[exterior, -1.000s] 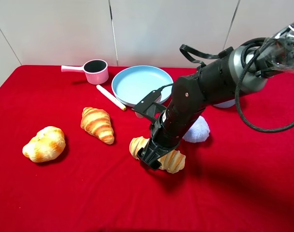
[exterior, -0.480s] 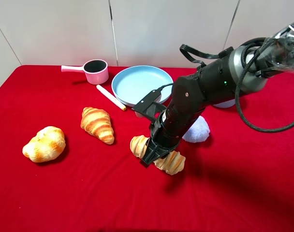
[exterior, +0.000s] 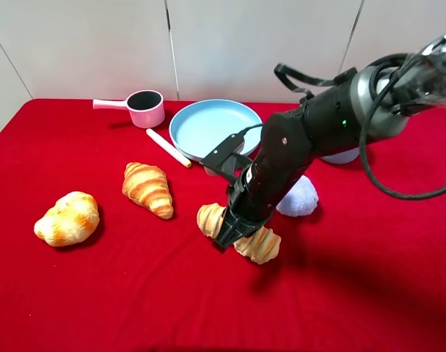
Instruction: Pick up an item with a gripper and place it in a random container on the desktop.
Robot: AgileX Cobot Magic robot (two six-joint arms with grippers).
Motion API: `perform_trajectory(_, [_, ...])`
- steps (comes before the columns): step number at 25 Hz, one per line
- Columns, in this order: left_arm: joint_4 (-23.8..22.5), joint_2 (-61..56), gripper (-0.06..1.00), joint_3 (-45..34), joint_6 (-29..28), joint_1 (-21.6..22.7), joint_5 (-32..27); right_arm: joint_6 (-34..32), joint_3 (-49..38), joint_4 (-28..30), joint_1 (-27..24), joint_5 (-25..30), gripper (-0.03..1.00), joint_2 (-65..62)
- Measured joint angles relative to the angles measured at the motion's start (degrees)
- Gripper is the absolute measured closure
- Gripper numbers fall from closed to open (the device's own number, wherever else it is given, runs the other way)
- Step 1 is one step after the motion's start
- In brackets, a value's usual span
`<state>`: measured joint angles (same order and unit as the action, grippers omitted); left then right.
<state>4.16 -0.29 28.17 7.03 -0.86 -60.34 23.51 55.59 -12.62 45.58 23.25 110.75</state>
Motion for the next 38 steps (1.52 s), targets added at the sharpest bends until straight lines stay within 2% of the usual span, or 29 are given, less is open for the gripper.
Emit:
perform_trajectory(5, [0.00,0.00,-0.05,0.00,0.00,0.00,0.00,0.00,3.38,0.39,0.00,4.21,0.81,-0.68])
perform_trajectory(13, [0.00,0.00,-0.05,0.00,0.00,0.00,0.00,-1.14,11.30,1.26,0.00,14.51,0.82,-0.70])
perform_trajectory(28, [0.00,0.00,-0.05,0.00,0.00,0.00,0.00,-16.81,28.09,13.37,0.00,33.03,0.83,-0.85])
perform_trajectory(33, [0.00,0.00,-0.05,0.00,0.00,0.00,0.00,-21.45,32.66,16.30,0.00,36.37,0.84,-0.90])
perform_trajectory(38, [0.00,0.00,-0.05,0.00,0.00,0.00,0.00,-22.91,37.50,16.55,-1.47,37.57,0.84,-0.66])
